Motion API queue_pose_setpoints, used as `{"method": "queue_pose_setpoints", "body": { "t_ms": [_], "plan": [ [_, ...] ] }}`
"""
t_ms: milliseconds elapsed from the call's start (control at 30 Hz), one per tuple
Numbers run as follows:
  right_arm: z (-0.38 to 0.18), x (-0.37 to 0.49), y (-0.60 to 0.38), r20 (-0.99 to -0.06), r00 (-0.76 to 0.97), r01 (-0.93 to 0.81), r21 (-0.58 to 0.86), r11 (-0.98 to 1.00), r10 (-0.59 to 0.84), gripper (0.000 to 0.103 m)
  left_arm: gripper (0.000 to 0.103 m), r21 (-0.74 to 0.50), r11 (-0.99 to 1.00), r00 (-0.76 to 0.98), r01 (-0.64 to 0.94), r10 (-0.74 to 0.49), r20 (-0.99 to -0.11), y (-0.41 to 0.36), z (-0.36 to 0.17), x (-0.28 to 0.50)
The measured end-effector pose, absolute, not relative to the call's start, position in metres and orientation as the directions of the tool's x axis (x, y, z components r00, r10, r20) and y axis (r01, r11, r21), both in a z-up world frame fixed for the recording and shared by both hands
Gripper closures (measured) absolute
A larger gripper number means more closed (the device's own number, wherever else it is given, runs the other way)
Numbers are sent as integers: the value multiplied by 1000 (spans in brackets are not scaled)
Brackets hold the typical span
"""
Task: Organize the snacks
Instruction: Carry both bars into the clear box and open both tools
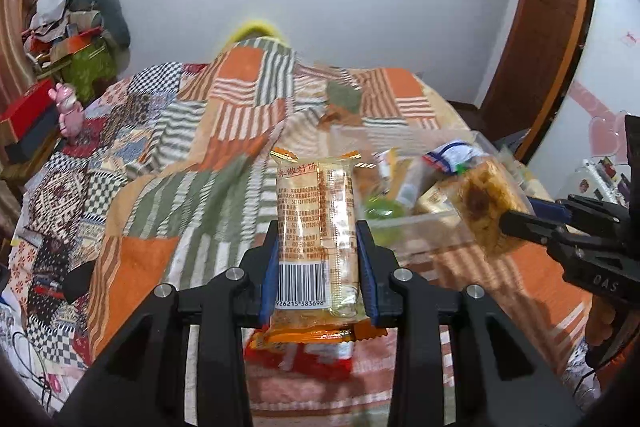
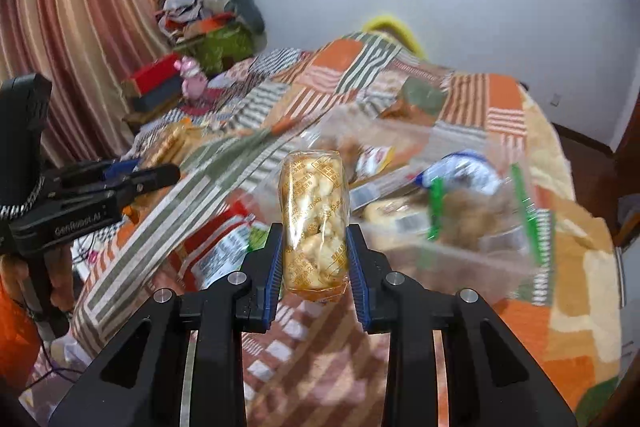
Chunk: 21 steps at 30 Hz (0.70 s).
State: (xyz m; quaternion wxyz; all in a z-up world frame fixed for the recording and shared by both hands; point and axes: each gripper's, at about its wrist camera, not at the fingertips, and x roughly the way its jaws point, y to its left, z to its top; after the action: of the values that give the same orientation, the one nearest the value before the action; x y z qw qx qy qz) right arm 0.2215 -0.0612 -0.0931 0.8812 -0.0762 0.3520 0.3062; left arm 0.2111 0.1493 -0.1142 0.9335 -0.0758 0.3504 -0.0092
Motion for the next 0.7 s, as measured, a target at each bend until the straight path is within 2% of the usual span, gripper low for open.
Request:
{"method": "queue_pose_setpoints", "body": {
  "t_ms": [333,700],
  "plan": [
    [-77,255,-74,-624,637,-526,76,847,452,75,69,-174,985,755,8,-120,-645,121,-111,250],
    [-92,298,-71,-649,635,-484,90,871,420,75,69,-186,981,729,49,-162,-665,93,-130,302]
  ]
}}
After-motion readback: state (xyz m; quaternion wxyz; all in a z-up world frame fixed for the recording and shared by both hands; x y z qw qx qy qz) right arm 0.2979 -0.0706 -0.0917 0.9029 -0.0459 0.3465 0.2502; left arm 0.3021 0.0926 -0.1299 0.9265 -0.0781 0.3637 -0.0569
